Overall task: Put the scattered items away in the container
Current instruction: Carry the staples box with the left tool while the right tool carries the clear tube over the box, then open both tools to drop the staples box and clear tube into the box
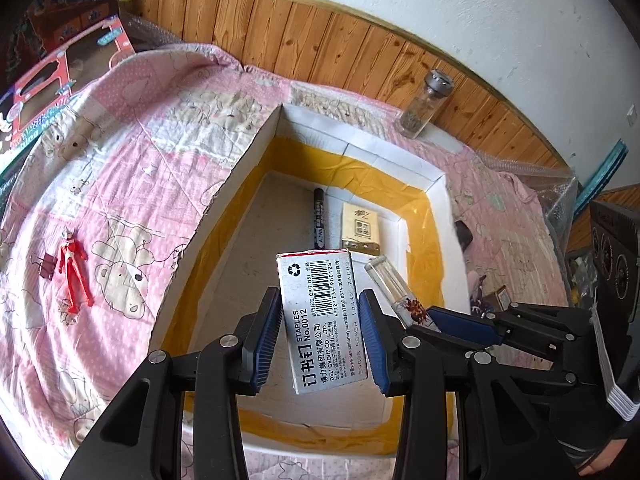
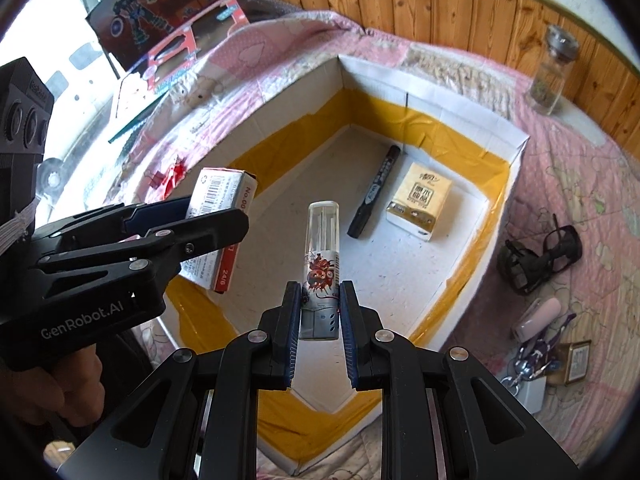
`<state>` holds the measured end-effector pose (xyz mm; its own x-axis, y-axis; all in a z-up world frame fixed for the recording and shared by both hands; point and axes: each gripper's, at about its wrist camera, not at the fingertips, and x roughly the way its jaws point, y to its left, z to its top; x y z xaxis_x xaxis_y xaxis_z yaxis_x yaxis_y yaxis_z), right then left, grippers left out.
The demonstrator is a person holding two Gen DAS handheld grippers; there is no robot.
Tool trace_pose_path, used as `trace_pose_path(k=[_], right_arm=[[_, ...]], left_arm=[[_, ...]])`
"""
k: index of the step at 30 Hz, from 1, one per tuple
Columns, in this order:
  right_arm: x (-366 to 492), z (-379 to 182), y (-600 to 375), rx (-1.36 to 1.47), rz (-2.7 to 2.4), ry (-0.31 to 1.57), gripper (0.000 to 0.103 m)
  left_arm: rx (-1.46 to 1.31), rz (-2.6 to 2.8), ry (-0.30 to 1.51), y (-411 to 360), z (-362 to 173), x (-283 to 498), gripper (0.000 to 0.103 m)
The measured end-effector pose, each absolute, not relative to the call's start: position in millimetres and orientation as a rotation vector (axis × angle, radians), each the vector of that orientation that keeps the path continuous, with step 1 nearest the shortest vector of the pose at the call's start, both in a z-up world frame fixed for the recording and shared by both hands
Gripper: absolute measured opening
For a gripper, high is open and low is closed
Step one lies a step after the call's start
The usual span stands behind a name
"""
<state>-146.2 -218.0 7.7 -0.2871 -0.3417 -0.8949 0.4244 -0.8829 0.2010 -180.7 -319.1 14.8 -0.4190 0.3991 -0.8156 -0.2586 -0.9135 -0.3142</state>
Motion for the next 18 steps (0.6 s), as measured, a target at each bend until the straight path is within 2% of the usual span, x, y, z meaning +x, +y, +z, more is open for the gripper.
trace_pose_path(k=[5,13,18], right_arm=[[-161.8,-6.8,-218.9,1.570,-2.156,0.115,0.020],[-180.5,-29.8,-226.4,1.661,-2.105,0.217,0.021],[-190.9,-41.4,-232.4,1.698,-2.076,0.266,0.022]], left_arm=[[-1.508,2.273,-0.213,-316.8,-1.6,-198.2,0.041],[-1.606,2.222,-0.104,-299.1,-23.0,-217.6,0.041],[-1.710,2.173,-0.142,-301.2,-42.4,-232.0,0.042]])
